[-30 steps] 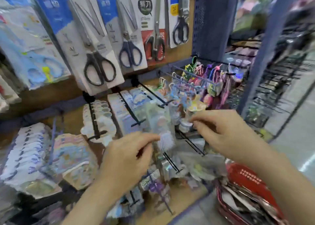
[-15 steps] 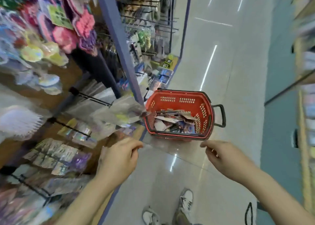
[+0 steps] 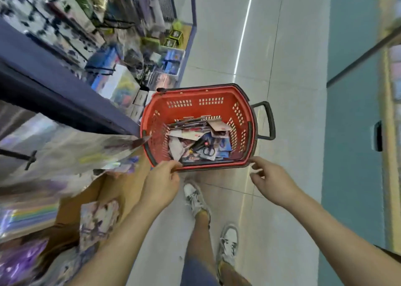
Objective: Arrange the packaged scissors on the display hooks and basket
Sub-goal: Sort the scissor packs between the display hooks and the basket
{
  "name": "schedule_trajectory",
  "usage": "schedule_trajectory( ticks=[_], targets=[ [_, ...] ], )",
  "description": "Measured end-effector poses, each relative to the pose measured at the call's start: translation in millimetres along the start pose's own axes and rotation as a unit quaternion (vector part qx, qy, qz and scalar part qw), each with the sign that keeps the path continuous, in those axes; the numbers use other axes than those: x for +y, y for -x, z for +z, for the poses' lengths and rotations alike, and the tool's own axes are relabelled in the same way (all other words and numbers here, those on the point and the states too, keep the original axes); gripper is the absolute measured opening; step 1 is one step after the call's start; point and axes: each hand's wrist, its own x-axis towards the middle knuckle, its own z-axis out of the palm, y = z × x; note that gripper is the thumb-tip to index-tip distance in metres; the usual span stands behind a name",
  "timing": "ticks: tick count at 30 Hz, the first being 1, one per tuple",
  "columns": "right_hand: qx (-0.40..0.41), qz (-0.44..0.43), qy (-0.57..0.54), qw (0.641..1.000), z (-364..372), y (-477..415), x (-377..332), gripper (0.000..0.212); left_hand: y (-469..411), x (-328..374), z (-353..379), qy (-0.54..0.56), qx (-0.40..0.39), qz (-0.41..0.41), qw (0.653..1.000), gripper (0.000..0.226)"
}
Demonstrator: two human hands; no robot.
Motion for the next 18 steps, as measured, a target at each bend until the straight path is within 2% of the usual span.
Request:
schedule_trajectory(
  ticks=[4,8,13,18],
  targets=[
    [0.015,0.017,-0.005,1.0,21,-87,-1,0.047,-85,-18,27,0.002,-0.01,-0.017,1.0,0.036],
    [0.015,0.019,0.033,0.999,54,-189,11,0.064,-174,-53,77,-0.012,-0.052,-0.026,0.998,0.036],
    [-0.011,-0.005,0.168,0.986,116,-302,52,0.086,-256,-102,153,-0.083,-0.094,-0.041,0.991,0.053],
    [-0.027,-0.011,0.297,0.955,171,-401,93,0.094,-326,-149,234,-0.186,-0.133,-0.049,0.972,0.08]
  ],
)
